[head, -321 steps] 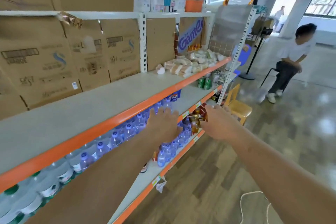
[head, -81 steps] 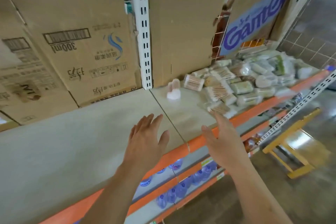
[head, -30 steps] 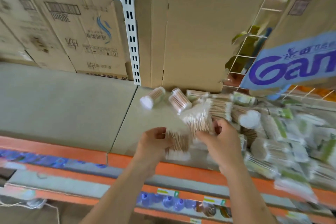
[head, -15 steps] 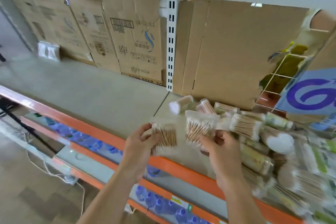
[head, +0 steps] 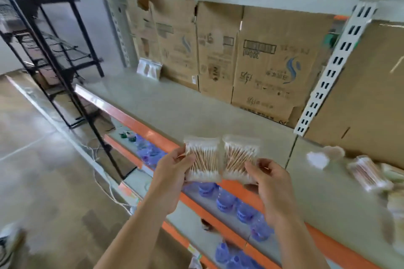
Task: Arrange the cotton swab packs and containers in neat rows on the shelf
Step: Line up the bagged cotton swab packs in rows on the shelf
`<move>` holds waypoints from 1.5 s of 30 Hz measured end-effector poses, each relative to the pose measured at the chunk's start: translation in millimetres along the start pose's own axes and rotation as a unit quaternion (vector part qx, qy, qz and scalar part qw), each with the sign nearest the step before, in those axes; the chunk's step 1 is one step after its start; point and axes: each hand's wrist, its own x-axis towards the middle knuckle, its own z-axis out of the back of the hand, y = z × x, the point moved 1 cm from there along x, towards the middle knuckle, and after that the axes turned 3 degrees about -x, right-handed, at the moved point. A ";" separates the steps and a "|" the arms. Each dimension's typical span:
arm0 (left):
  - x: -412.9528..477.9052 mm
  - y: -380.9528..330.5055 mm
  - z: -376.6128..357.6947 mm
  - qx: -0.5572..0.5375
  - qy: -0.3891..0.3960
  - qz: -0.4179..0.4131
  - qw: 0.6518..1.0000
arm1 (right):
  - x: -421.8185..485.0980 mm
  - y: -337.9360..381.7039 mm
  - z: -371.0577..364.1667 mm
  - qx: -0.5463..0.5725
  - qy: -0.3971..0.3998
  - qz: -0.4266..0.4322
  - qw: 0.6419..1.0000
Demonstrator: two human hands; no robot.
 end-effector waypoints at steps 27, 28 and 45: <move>278.6 -108.2 155.7 0.013 0.004 0.014 1.000 | 181.7 15.6 -274.8 0.010 -0.008 -0.020 1.000; 288.4 -110.6 158.1 0.016 0.007 0.018 1.000 | 188.1 17.0 -281.9 0.003 -0.007 -0.020 1.000; 445.6 -109.3 188.5 0.342 0.094 -0.100 0.930 | 223.2 -4.3 -359.3 -0.042 -0.181 -0.009 0.983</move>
